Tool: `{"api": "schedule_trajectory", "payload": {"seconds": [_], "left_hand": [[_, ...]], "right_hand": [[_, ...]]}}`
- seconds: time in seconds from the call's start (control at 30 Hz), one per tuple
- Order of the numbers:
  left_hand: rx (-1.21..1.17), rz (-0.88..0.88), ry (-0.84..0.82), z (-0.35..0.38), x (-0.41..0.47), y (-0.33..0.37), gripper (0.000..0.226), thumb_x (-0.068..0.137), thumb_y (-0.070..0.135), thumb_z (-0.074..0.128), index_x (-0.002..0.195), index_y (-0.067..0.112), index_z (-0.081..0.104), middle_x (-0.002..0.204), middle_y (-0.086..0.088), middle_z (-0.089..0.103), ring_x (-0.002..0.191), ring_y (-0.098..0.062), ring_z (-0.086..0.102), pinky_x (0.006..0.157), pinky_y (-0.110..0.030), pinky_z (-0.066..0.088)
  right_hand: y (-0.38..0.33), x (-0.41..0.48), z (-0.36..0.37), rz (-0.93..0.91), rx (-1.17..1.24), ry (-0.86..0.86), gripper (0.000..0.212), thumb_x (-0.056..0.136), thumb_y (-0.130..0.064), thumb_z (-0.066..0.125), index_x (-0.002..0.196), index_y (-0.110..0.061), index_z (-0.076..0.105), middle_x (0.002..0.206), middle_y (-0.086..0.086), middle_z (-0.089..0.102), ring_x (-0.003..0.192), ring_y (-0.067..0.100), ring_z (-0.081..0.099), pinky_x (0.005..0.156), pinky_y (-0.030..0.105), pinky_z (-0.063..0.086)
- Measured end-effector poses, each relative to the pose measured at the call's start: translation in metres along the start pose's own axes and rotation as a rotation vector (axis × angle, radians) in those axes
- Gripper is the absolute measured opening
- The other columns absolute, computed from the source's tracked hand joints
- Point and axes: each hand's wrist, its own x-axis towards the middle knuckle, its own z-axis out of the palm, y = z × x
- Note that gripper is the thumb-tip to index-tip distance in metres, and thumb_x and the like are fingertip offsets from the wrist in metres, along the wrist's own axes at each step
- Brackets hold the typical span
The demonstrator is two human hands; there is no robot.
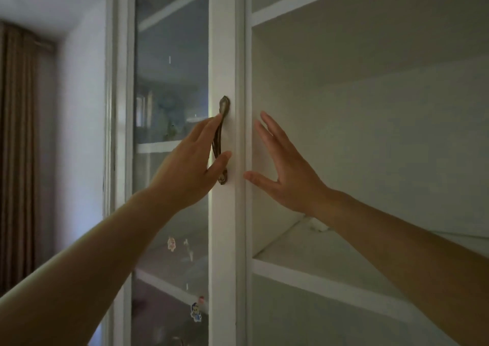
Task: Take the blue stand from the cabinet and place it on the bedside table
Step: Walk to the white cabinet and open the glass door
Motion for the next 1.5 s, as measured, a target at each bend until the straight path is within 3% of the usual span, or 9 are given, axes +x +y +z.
{"api": "schedule_trajectory", "payload": {"seconds": [0.17,0.33,0.43,0.7,0.9,1.03,1.17,1.3,1.5], "left_hand": [[0.065,-0.021,0.026,0.0,0.002,0.005,0.061,0.089,0.028,0.052,0.142,0.016,0.026,0.14,-0.004,0.04,0.117,-0.008,0.042,0.095,-0.021,0.031],[-0.009,-0.058,0.061,0.0,0.001,0.006,0.06,0.087,0.025,0.055,0.14,0.023,0.028,0.132,0.006,0.041,0.113,-0.005,0.044,0.096,-0.038,0.047],[-0.026,-0.072,0.081,0.004,0.002,0.005,0.058,0.087,0.027,0.056,0.139,0.026,0.029,0.127,0.015,0.038,0.114,-0.006,0.047,0.094,-0.039,0.049],[-0.023,-0.115,0.091,0.008,0.001,0.01,0.063,0.087,0.022,0.058,0.141,0.024,0.028,0.134,0.009,0.039,0.114,-0.005,0.044,0.094,-0.04,0.05],[-0.089,-0.159,0.082,0.01,-0.001,0.014,0.061,0.09,0.026,0.052,0.143,0.03,0.022,0.14,0.009,0.038,0.123,-0.013,0.046,0.093,-0.044,0.05],[-0.089,-0.159,0.131,0.01,0.004,0.02,0.063,0.091,0.02,0.051,0.144,0.034,0.021,0.134,0.017,0.038,0.112,-0.004,0.049,0.092,-0.033,0.051],[-0.131,-0.186,0.182,0.008,0.006,0.018,0.063,0.086,0.007,0.056,0.14,0.03,0.034,0.116,0.016,0.05,0.098,0.0,0.053,0.084,-0.026,0.053],[-0.137,-0.228,0.241,0.005,0.005,0.016,0.067,0.08,0.0,0.058,0.136,0.032,0.041,0.102,0.029,0.047,0.092,0.015,0.046,0.075,0.002,0.035],[-0.176,-0.25,0.262,-0.001,-0.001,0.014,0.063,0.079,0.0,0.061,0.132,0.03,0.046,0.101,0.029,0.05,0.092,0.02,0.045,0.07,0.007,0.03]], "right_hand": [[0.016,0.0,0.015,-0.02,0.093,-0.032,0.081,0.088,-0.051,0.047,0.147,-0.022,-0.001,0.156,-0.013,-0.013,0.14,-0.004,-0.007,0.111,0.017,0.007],[0.028,0.002,0.022,-0.079,0.118,-0.036,0.081,0.088,-0.056,0.043,0.146,-0.028,-0.007,0.153,-0.018,-0.018,0.14,-0.003,-0.011,0.112,0.022,0.006],[0.031,0.002,0.024,-0.072,0.141,-0.06,0.08,0.088,-0.056,0.042,0.145,-0.03,-0.009,0.152,-0.021,-0.022,0.139,-0.003,-0.013,0.115,0.025,0.007],[0.024,-0.001,0.023,-0.048,0.135,-0.045,0.078,0.091,-0.048,0.043,0.146,-0.025,-0.007,0.154,-0.015,-0.019,0.14,0.001,-0.013,0.112,0.019,0.001],[0.023,-0.002,0.025,-0.039,0.151,-0.038,0.076,0.091,-0.049,0.041,0.144,-0.03,-0.011,0.152,-0.02,-0.022,0.14,-0.001,-0.015,0.117,0.029,0.007],[0.022,-0.002,0.025,-0.035,0.16,-0.039,0.077,0.087,-0.056,0.036,0.143,-0.035,-0.012,0.149,-0.026,-0.024,0.138,-0.004,-0.015,0.117,0.031,0.01],[0.023,-0.001,0.024,-0.034,0.149,-0.044,0.077,0.087,-0.056,0.037,0.143,-0.036,-0.012,0.148,-0.029,-0.025,0.138,-0.006,-0.015,0.116,0.028,0.01],[0.022,-0.001,0.024,-0.034,0.129,-0.039,0.075,0.09,-0.053,0.039,0.141,-0.038,-0.014,0.148,-0.028,-0.025,0.137,-0.007,-0.015,0.114,0.022,0.007],[0.022,-0.002,0.019,-0.01,0.142,-0.069,0.075,0.09,-0.052,0.041,0.143,-0.036,-0.01,0.149,-0.028,-0.021,0.138,-0.008,-0.012,0.113,0.021,0.007]]}}
